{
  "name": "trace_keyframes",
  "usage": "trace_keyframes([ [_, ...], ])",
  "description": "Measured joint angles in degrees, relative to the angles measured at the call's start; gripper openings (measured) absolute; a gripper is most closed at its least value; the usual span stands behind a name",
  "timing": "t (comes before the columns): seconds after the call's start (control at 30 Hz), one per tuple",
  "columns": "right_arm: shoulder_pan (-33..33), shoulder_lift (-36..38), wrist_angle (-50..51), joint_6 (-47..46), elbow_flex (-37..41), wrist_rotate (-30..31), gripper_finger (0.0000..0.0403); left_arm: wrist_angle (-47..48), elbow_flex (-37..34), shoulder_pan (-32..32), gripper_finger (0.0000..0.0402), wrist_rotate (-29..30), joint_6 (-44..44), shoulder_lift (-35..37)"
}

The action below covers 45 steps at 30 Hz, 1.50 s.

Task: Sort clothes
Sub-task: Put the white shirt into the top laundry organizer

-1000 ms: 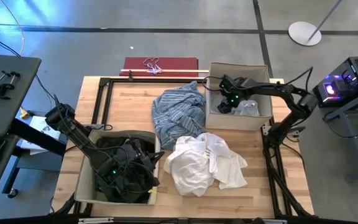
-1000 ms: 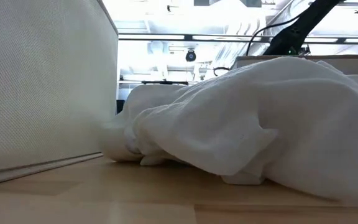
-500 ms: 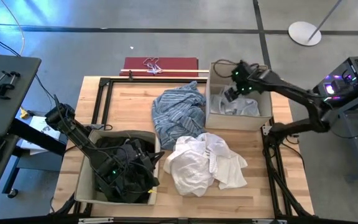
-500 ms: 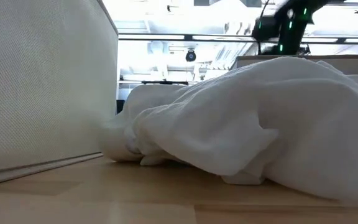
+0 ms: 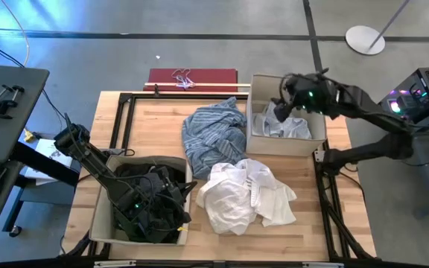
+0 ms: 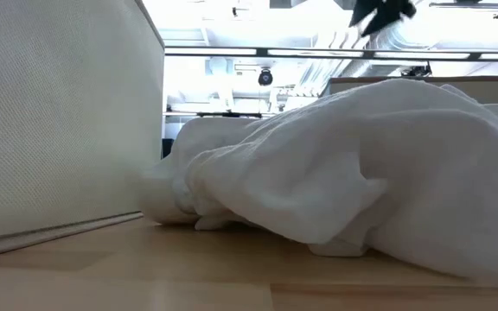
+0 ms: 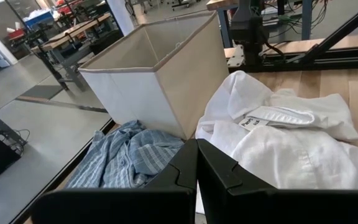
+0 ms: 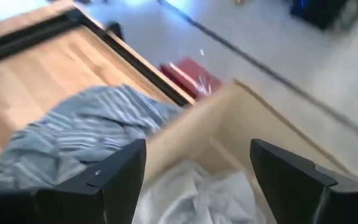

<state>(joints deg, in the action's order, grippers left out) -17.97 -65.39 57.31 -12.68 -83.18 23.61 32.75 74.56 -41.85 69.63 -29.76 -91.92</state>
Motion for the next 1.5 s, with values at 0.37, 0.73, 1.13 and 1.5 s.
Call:
trace_keyframes([
  [0.37,26.5,-2.0,-11.5,11.3,-1.4,5.4,0.028,0.4,0.0,0.0,0.0,0.0,0.0,0.0],
  [0.73,43.0,-13.3,-18.5,15.8,-1.3,-2.1,0.0279,0.4,0.0,0.0,0.0,0.0,0.0,0.0],
  [1.13,42.9,-30.0,-21.2,10.3,-1.3,-19.9,0.0279,0.4,0.0,0.0,0.0,0.0,0.0,0.0],
  [1.5,41.3,-42.4,-21.1,11.5,-1.3,-22.7,0.0279,0.4,0.0,0.0,0.0,0.0,0.0,0.0],
])
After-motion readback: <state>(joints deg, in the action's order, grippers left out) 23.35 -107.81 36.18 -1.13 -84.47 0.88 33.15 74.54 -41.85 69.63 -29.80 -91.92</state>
